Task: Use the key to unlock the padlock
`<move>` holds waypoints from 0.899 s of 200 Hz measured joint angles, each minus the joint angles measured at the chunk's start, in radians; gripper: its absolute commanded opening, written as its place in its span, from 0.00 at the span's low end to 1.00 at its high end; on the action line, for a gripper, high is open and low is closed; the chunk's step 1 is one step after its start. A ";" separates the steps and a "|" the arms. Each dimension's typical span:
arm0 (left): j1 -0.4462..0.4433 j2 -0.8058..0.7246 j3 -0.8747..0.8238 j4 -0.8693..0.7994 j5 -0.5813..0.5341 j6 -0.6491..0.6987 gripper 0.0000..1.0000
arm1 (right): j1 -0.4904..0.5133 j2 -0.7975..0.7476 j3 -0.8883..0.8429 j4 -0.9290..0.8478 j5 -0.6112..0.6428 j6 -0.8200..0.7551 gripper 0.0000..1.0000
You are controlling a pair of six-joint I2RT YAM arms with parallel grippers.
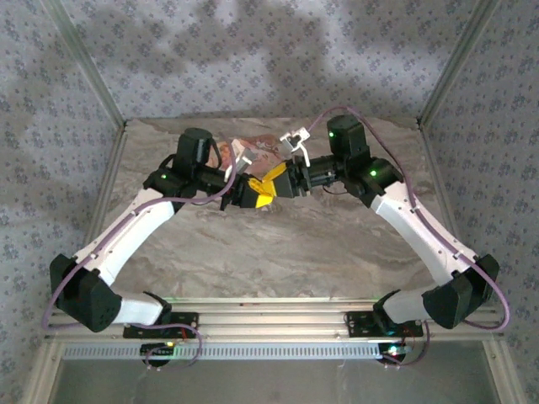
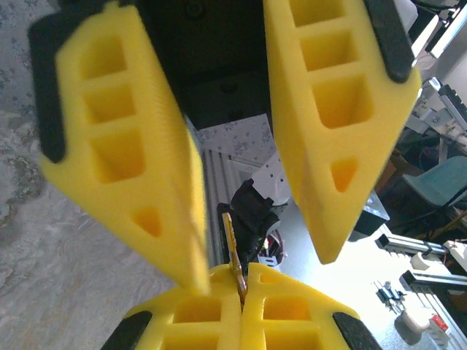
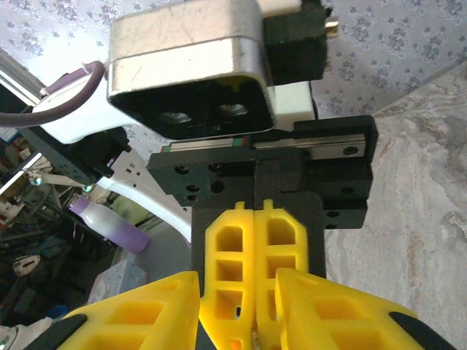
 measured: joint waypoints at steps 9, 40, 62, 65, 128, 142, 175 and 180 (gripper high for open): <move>0.000 0.000 0.000 0.000 0.000 0.002 0.00 | 0.002 0.000 0.000 0.000 -0.003 0.002 0.27; 0.003 -0.001 0.000 0.000 0.000 0.002 0.00 | 0.006 0.000 0.000 -0.001 -0.003 0.001 0.26; 0.004 -0.002 0.000 0.000 0.003 0.002 0.00 | 0.006 0.000 0.000 -0.001 -0.002 0.000 0.20; 0.004 -0.002 0.000 0.000 0.004 0.002 0.00 | 0.006 0.000 0.000 -0.002 0.000 0.000 0.20; 0.008 -0.010 0.000 0.000 0.021 0.002 0.00 | 0.006 0.000 -0.002 -0.003 0.016 -0.006 0.00; 0.009 -0.012 0.000 -0.002 0.021 0.002 0.00 | 0.005 0.000 -0.002 -0.003 0.016 -0.004 0.00; 0.014 -0.017 -0.002 0.003 0.000 -0.007 0.12 | 0.005 0.000 -0.002 0.002 0.040 -0.003 0.00; 0.014 -0.022 -0.006 0.009 -0.014 -0.013 0.21 | 0.005 0.000 -0.002 0.002 0.048 -0.003 0.00</move>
